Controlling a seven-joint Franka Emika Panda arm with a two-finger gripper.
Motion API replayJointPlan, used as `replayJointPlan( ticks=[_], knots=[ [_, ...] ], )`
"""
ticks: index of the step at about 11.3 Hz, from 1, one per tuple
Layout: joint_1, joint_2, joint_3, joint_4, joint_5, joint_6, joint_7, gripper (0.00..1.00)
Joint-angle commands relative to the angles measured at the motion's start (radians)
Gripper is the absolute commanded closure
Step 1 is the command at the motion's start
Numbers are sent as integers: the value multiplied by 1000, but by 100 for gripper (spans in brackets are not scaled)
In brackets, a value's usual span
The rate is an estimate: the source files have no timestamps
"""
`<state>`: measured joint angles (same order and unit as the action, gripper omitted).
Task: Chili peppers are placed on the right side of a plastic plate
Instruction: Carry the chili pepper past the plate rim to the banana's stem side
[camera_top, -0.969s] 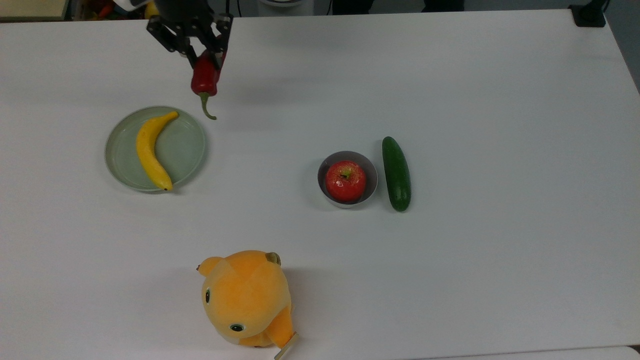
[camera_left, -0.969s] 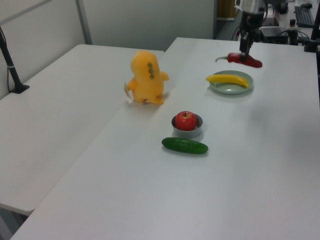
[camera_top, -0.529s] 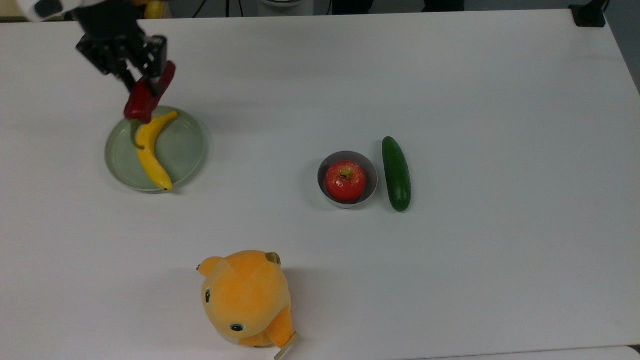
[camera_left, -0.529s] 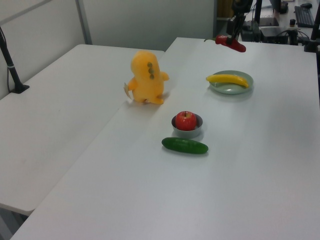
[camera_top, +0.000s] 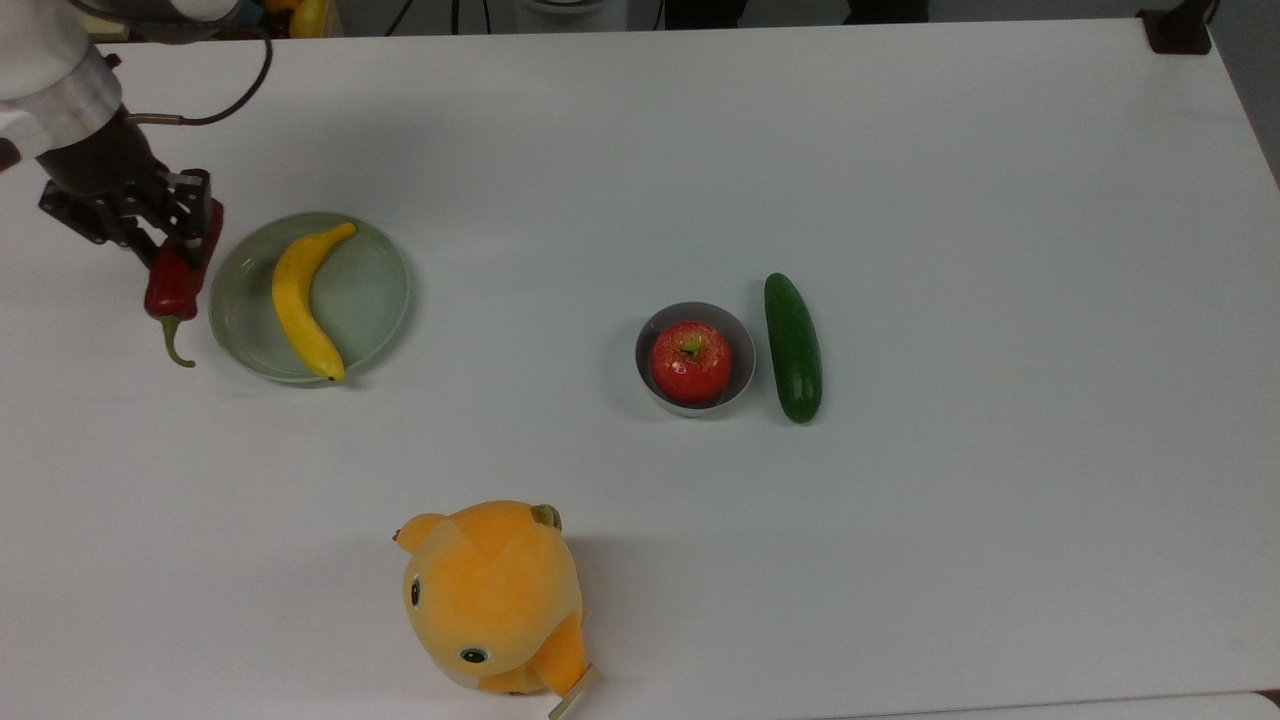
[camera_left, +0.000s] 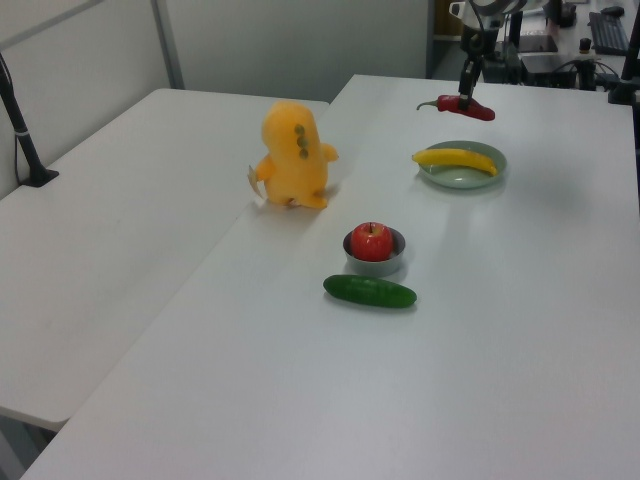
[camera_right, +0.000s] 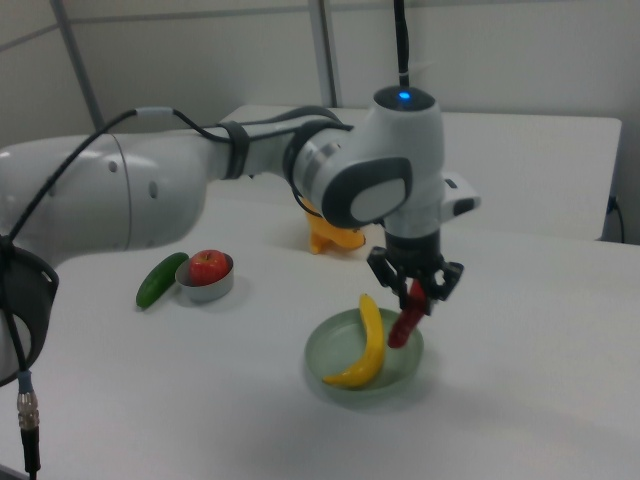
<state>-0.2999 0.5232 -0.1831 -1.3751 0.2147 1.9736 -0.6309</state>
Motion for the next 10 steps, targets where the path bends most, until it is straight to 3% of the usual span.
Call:
replayJointPlan(
  ticks=[1, 4, 8, 9, 10],
  knots=[
    [-41, 76, 4, 19, 6, 108, -157, 88],
    [-62, 112, 4, -1, 2, 171, -256, 87],
    [-70, 147, 4, -24, -23, 221, -273, 81],
    [-71, 147, 4, -25, -18, 223, -264, 75],
    [-80, 147, 4, -25, -9, 223, -257, 51]
  ],
)
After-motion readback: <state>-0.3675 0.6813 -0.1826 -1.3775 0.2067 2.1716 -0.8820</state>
